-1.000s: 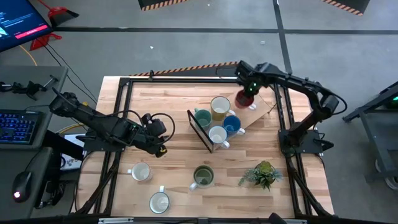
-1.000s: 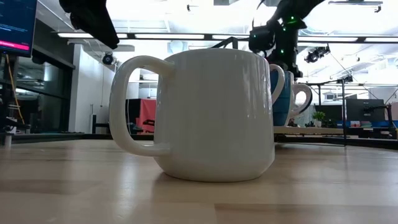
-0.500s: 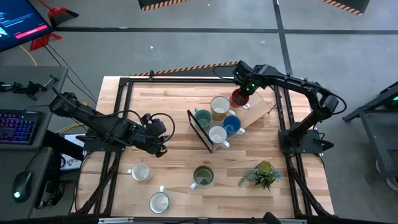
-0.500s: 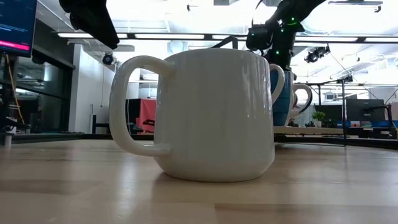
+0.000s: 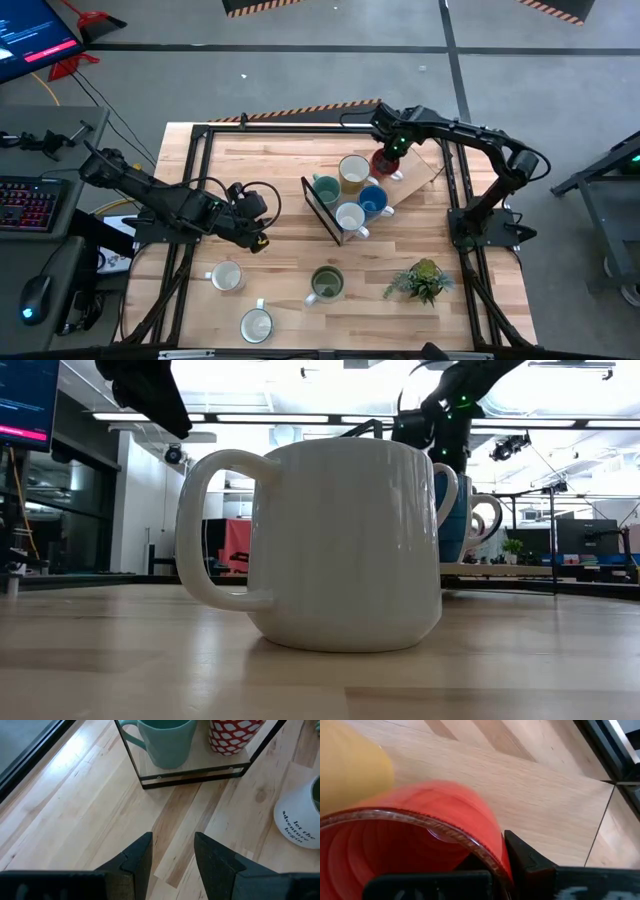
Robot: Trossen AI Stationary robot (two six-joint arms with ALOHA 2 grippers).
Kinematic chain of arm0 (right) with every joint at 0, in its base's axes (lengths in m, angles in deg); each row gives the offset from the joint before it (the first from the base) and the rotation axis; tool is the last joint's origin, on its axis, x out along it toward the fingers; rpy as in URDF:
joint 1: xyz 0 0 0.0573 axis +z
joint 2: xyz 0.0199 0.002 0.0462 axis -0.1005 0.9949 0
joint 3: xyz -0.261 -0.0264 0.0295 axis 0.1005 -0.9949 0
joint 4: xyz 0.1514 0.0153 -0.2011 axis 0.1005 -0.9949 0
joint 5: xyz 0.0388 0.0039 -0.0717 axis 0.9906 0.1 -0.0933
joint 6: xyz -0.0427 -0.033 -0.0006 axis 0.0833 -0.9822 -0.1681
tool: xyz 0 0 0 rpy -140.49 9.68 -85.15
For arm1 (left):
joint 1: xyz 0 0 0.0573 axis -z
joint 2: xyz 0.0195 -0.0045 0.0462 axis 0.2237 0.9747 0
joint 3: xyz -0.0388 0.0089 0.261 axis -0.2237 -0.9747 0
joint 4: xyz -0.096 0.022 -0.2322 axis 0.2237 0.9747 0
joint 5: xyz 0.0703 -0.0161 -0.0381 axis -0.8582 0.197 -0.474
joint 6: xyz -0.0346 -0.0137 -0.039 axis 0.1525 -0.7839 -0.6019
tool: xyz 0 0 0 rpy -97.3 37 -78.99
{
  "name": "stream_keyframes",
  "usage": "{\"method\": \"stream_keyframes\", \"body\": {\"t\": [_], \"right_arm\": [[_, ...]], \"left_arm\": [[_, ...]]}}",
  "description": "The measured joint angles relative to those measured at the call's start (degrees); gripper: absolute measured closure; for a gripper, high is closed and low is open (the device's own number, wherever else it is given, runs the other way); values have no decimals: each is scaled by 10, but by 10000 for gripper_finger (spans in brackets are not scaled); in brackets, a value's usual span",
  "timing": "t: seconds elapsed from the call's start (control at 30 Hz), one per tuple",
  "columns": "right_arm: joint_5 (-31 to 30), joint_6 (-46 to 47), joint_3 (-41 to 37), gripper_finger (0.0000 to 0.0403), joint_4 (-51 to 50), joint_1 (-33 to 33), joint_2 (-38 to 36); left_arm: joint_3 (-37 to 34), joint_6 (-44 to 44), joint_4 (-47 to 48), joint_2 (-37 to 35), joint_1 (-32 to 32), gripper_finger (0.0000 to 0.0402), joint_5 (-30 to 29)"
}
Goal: Place coffee mugs
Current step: Put the red mug on the shelf
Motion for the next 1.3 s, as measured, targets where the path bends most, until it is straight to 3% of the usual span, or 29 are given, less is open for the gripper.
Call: {"method": "stream_keyframes", "body": {"t": [0.37,0.7,1.0,1.3], "right_arm": [[-77,0,1,403,-23,-1,0],[-66,-4,1,399,-27,-21,0],[-69,-7,0,367,-26,-24,0],[-72,-5,0,305,-28,-24,0]], "left_arm": [[0,-1,0,0,0,266,0],[0,-12,0,0,0,266,9],[0,-4,0,0,0,266,9],[0,-1,0,0,0,266,9]]}}
